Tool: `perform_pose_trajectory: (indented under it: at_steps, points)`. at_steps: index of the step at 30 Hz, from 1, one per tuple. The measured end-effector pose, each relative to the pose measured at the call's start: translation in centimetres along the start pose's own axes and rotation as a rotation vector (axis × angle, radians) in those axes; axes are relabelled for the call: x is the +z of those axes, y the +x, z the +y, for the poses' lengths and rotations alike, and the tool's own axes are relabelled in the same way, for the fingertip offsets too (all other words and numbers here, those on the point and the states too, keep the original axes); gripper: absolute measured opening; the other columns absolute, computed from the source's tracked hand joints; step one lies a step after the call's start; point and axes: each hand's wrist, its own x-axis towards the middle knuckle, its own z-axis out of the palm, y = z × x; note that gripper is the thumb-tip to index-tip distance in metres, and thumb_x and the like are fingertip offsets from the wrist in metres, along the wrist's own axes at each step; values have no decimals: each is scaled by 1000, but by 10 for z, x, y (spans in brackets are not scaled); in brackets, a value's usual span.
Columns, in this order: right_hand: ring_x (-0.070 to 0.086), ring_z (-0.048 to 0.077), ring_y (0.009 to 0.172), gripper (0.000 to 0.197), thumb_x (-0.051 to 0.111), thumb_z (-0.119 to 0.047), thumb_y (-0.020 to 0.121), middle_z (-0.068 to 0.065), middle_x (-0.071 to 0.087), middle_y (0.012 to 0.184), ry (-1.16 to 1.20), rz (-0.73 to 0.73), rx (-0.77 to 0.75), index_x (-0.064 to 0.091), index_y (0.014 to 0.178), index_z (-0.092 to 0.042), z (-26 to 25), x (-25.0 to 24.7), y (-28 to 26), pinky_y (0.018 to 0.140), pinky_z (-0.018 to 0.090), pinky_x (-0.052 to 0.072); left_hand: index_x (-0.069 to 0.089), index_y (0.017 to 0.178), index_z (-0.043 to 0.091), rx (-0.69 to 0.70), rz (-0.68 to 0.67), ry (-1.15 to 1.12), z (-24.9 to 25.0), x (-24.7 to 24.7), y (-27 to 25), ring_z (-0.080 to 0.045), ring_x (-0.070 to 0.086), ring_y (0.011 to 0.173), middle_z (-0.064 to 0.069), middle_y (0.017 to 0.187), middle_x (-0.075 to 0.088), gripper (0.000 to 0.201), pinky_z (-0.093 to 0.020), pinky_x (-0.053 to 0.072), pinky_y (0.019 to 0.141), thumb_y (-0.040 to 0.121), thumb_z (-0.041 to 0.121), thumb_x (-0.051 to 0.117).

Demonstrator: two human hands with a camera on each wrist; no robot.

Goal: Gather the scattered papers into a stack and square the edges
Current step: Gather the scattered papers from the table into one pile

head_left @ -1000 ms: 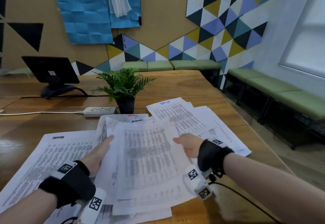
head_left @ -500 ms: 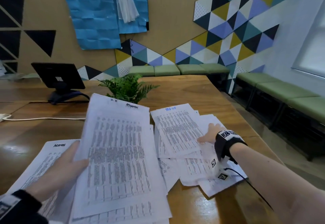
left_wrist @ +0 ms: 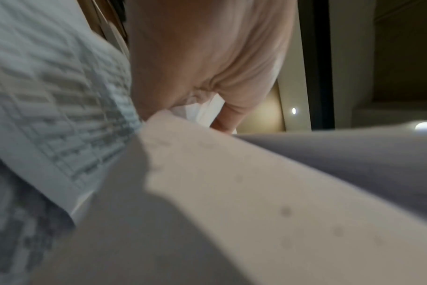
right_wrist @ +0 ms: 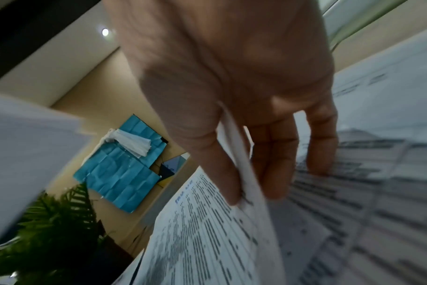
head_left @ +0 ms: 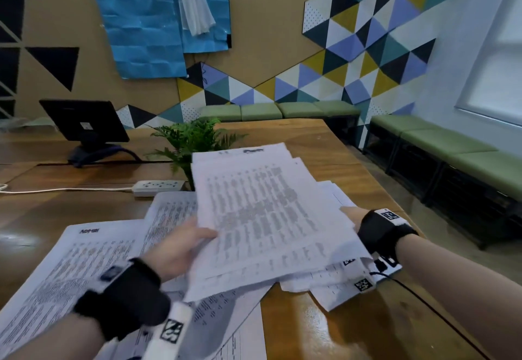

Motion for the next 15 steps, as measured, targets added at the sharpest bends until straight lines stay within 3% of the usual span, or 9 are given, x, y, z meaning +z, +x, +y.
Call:
perform_pose_trajectory:
  at_steps: [1, 2, 4, 6, 8, 9, 11, 12, 15]
  points:
    - [63, 35, 109, 16, 55, -12, 90, 30, 64, 108, 6, 9, 18, 64, 96, -1, 13, -4, 2, 83, 26, 54, 63, 113, 14, -12, -31, 32, -4, 15, 11, -18, 75, 88, -4, 104, 77, 40, -27, 61, 68, 85, -12, 50]
    - [63, 36, 110, 20, 52, -12, 91, 31, 63, 113, 27, -5, 35, 65, 98, 1, 15, -8, 2, 85, 29, 52, 61, 118, 12, -22, -19, 69, -7, 23, 24, -18, 73, 93, -5, 111, 75, 43, -26, 60, 71, 87, -13, 48]
    - [63, 28, 76, 22, 48, -10, 91, 21, 64, 85, 2, 29, 58, 57, 72, -4, 20, -14, -5, 61, 21, 45, 55, 129, 6, -38, 78, 187, -16, 35, 53, -22, 66, 104, -11, 125, 65, 45, -26, 54, 78, 89, -14, 47]
    - [50, 23, 73, 27, 49, -12, 90, 12, 55, 83, 85, 137, 98, 47, 63, -13, 27, -18, 1, 60, 21, 40, 55, 120, 2, -69, 241, 352, -21, 41, 77, -28, 59, 102, -15, 118, 64, 34, -30, 47, 79, 88, -8, 47]
    - [48, 22, 87, 22, 49, -21, 91, 10, 53, 96, 111, 165, 102, 52, 71, -14, 36, -20, 0, 70, 21, 41, 57, 100, 6, -109, 330, 556, -22, 45, 90, -26, 53, 100, -12, 102, 61, 14, -29, 42, 82, 87, 5, 52]
    - [51, 22, 90, 19, 50, -27, 91, 10, 56, 101, 124, 144, 107, 57, 81, -12, 41, -19, 6, 76, 22, 43, 58, 100, 6, -139, 332, 641, -23, 45, 96, -27, 52, 107, -12, 105, 60, 15, -29, 42, 88, 86, 12, 54]
    - [61, 28, 98, 35, 53, -37, 86, 14, 65, 112, 113, 96, 115, 60, 100, -6, 49, -17, 17, 84, 28, 47, 54, 123, 3, -220, 308, 647, -25, 46, 108, -34, 44, 129, -18, 135, 51, 43, -36, 40, 104, 85, 22, 57]
    - [63, 30, 98, 41, 55, -39, 84, 17, 66, 115, 98, 73, 107, 60, 104, -4, 50, -17, 18, 81, 30, 47, 46, 133, 1, -245, 297, 556, -25, 48, 111, -36, 41, 133, -21, 144, 42, 53, -39, 39, 105, 86, 22, 58]
    - [60, 30, 95, 51, 63, -37, 82, 16, 66, 110, 126, 48, 107, 59, 115, 1, 47, -14, 17, 82, 34, 47, 24, 143, 1, -256, 326, 282, -25, 56, 115, -30, 47, 115, -20, 143, 37, 68, -36, 42, 85, 86, 10, 61]
